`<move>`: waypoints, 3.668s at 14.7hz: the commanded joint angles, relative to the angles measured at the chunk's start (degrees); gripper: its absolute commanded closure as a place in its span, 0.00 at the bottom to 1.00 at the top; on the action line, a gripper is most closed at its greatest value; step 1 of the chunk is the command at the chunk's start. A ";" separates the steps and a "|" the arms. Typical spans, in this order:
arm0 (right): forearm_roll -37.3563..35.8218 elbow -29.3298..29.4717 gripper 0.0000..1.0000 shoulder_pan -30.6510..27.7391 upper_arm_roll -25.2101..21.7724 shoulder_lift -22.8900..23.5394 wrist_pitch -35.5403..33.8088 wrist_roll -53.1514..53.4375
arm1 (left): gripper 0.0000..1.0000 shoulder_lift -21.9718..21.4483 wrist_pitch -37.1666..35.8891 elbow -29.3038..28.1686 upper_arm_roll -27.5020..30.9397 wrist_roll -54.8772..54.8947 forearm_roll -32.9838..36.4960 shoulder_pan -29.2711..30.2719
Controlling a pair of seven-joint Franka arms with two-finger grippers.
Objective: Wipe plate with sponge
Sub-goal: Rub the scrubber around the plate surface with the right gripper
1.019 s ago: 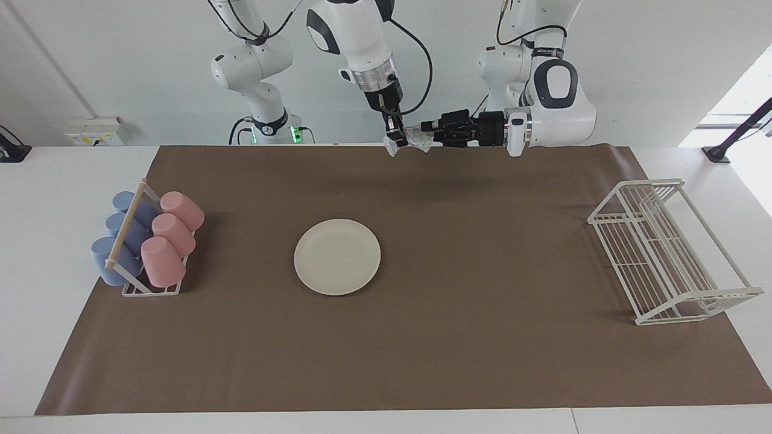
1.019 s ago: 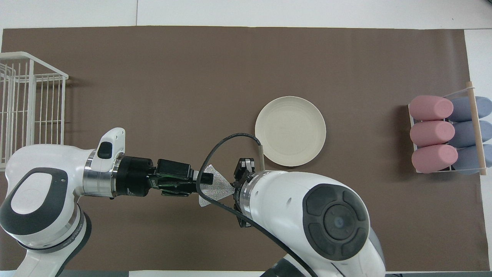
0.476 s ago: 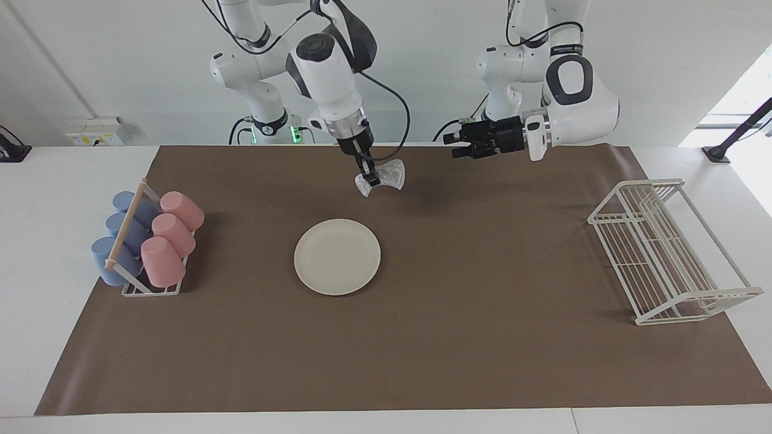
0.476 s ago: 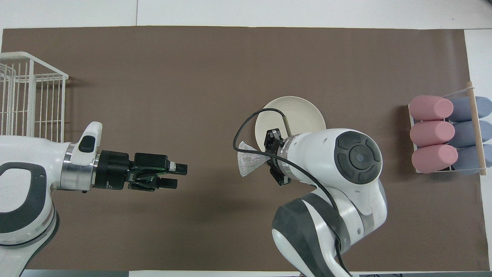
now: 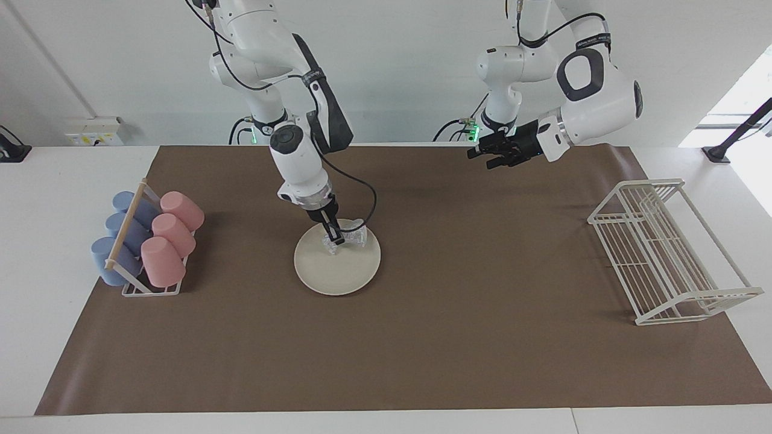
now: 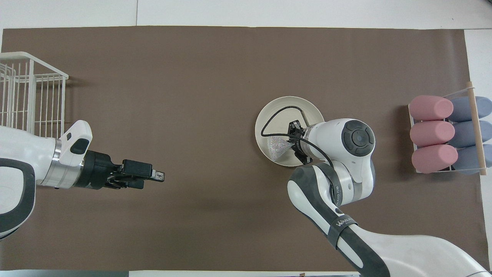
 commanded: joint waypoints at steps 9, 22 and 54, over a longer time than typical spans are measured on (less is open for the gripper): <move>-0.48 -1.00 1.00 -6.10 0.54 2.89 4.01 -15.94 | 0.00 -0.23 0.57 0.95 -0.42 -1.80 3.07 0.30; 0.75 -1.62 1.00 2.15 0.71 3.51 5.06 -2.95 | 0.00 0.56 2.77 1.74 -0.16 -3.21 3.16 1.97; 0.05 9.98 1.00 2.77 0.18 -3.15 -16.35 4.25 | 0.00 0.65 3.12 2.36 -0.51 -5.23 3.16 1.80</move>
